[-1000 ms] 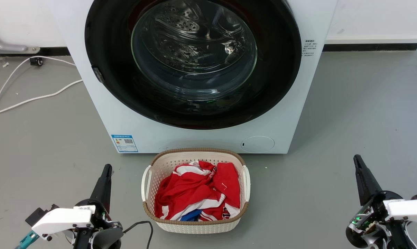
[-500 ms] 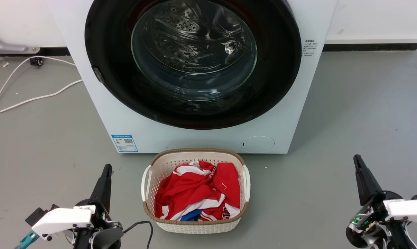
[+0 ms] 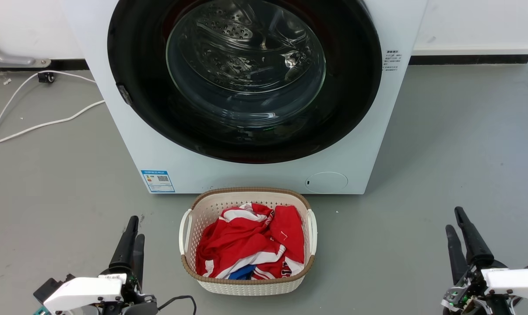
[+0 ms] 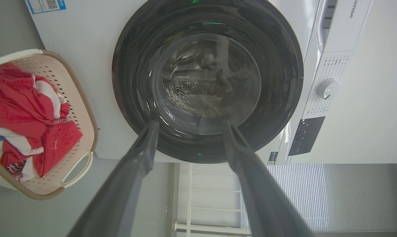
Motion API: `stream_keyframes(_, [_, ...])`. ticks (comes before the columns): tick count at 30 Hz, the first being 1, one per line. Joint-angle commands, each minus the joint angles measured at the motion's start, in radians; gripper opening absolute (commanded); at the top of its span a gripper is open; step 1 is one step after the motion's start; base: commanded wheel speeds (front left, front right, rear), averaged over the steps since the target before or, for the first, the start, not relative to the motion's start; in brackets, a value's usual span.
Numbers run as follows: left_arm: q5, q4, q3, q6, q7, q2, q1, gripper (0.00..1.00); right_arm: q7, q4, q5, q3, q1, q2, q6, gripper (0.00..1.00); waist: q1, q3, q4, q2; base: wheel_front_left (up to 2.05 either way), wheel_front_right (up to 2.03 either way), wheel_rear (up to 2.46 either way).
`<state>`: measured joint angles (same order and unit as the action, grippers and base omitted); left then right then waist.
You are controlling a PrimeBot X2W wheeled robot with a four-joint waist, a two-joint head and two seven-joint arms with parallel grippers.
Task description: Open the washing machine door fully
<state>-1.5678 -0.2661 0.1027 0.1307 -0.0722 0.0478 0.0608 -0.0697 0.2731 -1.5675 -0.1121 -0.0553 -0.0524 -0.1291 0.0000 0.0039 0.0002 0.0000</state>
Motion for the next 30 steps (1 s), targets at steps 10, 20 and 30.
stream_keyframes(10, [0.214, 0.089, -0.013, -0.038, 0.052, 0.002, 0.006, 1.0, 0.051, -0.1, 0.244, -0.009, 0.008, -0.002, -0.002, 1.0, 0.0, 0.003, 0.0, 0.0, 0.0, 0.0, 0.0])
stream_keyframes(20, [0.449, 0.13, -0.06, -0.096, 0.093, 0.002, -0.009, 1.0, 0.092, -0.164, 0.511, 0.026, 0.033, -0.001, -0.002, 1.0, 0.0, 0.004, 0.001, 0.0, 0.0, 0.0, 0.0])
stream_keyframes(30, [0.629, 0.15, -0.098, -0.132, 0.126, 0.002, -0.021, 1.0, 0.125, -0.193, 0.709, 0.055, 0.058, -0.001, -0.002, 1.0, 0.0, 0.002, 0.002, 0.0, 0.0, 0.0, 0.0])
